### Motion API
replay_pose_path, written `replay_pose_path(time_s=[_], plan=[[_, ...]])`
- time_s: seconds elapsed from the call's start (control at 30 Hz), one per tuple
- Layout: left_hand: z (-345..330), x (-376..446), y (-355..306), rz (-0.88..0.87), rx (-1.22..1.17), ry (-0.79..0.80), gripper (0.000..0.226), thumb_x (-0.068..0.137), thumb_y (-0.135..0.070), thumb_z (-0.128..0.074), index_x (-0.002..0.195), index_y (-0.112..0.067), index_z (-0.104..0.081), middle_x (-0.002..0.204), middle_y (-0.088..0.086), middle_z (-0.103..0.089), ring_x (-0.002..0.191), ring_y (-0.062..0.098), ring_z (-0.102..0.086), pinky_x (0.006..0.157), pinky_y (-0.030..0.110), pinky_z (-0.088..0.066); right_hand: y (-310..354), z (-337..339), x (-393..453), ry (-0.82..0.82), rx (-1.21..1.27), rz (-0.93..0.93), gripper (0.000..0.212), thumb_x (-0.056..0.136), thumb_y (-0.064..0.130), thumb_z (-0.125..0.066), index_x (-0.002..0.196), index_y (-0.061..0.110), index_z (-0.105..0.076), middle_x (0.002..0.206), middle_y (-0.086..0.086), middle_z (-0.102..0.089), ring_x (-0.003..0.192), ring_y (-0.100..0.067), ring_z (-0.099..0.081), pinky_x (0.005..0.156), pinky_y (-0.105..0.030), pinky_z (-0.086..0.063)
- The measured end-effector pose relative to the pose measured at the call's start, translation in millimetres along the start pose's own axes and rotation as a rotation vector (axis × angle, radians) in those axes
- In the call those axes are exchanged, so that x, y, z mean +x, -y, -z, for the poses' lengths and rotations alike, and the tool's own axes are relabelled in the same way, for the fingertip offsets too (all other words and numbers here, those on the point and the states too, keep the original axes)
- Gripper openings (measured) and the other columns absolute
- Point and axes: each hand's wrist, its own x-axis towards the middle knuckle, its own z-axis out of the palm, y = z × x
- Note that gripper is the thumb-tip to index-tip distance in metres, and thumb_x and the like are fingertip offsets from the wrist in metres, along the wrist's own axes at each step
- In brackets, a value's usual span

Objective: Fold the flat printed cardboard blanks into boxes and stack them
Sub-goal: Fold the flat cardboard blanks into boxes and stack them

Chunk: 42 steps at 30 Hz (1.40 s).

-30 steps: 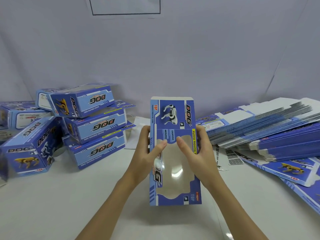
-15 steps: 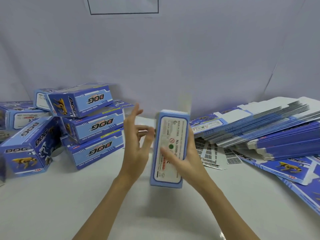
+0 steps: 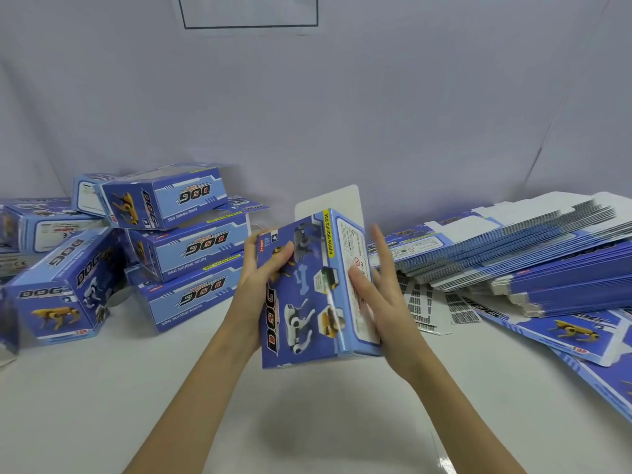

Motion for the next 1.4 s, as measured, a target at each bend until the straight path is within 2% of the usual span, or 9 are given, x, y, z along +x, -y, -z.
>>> replay_pose_path(time_s=[0.13,0.3,0.4,0.53,0.6,0.77,0.9,1.07,1.4], plan=[[-3.9,-4.7,-0.1,-0.041,-0.017,0.107,0.031,0.085,-0.026,-0.080,0.104,-0.031,-0.056,0.103,0.017,-0.076,0.076,0.034,-0.076,0.062,0.039,-0.063,1.3,5.9,0.5,0.017,-0.218,0.130,0.067,0.097,0.049,-0.062,0.157,0.055,-0.032,0.157,0.016,-0.047,0.132,0.000,-0.059,0.093,-0.016,-0.054],[-12.2,-12.4,1.2,-0.114,0.156,0.242,0.039,0.083,-0.031,-0.082,0.105,-0.030,-0.049,0.107,0.018,-0.075,0.085,0.043,-0.076,0.065,0.042,-0.064,3.2,10.3,4.3,-0.066,-0.176,0.166,0.046,0.095,0.042,-0.069,0.131,0.022,-0.049,0.126,0.016,-0.070,0.108,-0.028,-0.075,0.083,-0.050,-0.065],[-17.3,-15.6,1.4,-0.183,0.191,0.245,0.044,0.083,-0.029,-0.083,0.110,-0.031,-0.049,0.111,0.009,-0.074,0.091,0.043,-0.076,0.067,0.044,-0.065,6.9,16.8,6.8,-0.071,-0.136,0.192,0.033,0.102,0.033,-0.066,0.116,0.011,-0.047,0.110,0.008,-0.076,0.101,-0.022,-0.077,0.080,-0.042,-0.066],[-20.9,-13.5,3.1,-0.318,0.204,0.205,0.072,0.086,-0.018,-0.084,0.137,-0.043,-0.040,0.138,-0.003,-0.059,0.113,0.037,-0.071,0.080,0.049,-0.064,6.5,22.7,9.7,-0.077,-0.185,0.216,0.023,0.099,0.030,-0.070,0.110,0.021,-0.052,0.118,0.005,-0.073,0.099,-0.023,-0.077,0.076,-0.042,-0.066],[-19.2,-12.6,3.5,-0.345,0.276,0.188,0.074,0.089,-0.021,-0.082,0.148,-0.031,-0.037,0.135,-0.016,-0.060,0.115,0.033,-0.070,0.079,0.047,-0.065,7.1,19.3,10.1,-0.107,-0.165,0.230,0.032,0.096,0.034,-0.074,0.113,0.027,-0.048,0.125,0.005,-0.068,0.100,-0.025,-0.077,0.075,-0.040,-0.066],[-18.0,-13.0,5.3,-0.306,0.330,0.178,0.043,0.083,-0.039,-0.080,0.116,-0.024,-0.057,0.121,-0.010,-0.068,0.110,0.027,-0.073,0.077,0.048,-0.066,6.9,14.6,5.7,-0.126,-0.251,0.266,0.050,0.097,0.051,-0.064,0.139,0.031,-0.048,0.130,0.007,-0.066,0.107,-0.030,-0.073,0.081,-0.042,-0.065],[-18.9,-12.8,4.5,-0.334,0.319,0.173,0.055,0.079,-0.052,-0.082,0.115,-0.019,-0.057,0.127,-0.006,-0.064,0.120,0.029,-0.068,0.077,0.036,-0.065,5.7,4.1,2.8,-0.151,-0.170,0.188,0.071,0.083,0.085,-0.059,0.118,0.024,-0.063,0.135,-0.007,-0.062,0.118,-0.031,-0.069,0.088,-0.047,-0.062],[-29.1,-20.7,0.7,-0.290,0.192,0.197,0.080,0.071,-0.081,-0.072,0.113,-0.014,-0.055,0.125,-0.003,-0.066,0.119,0.025,-0.068,0.075,0.028,-0.062,1.6,-0.2,3.4,-0.190,-0.107,0.192,0.025,0.101,0.047,-0.056,0.111,0.025,-0.064,0.132,-0.005,-0.063,0.126,-0.034,-0.065,0.080,-0.042,-0.062],[-22.6,-17.7,-2.5,-0.290,0.271,0.233,0.014,0.099,-0.030,-0.063,0.114,-0.030,-0.062,0.129,-0.002,-0.067,0.114,0.032,-0.072,0.076,0.037,-0.065,-1.6,4.3,2.7,-0.114,-0.199,0.223,0.027,0.107,0.034,-0.048,0.129,0.021,-0.055,0.136,-0.012,-0.059,0.123,-0.031,-0.067,0.079,-0.041,-0.064]])
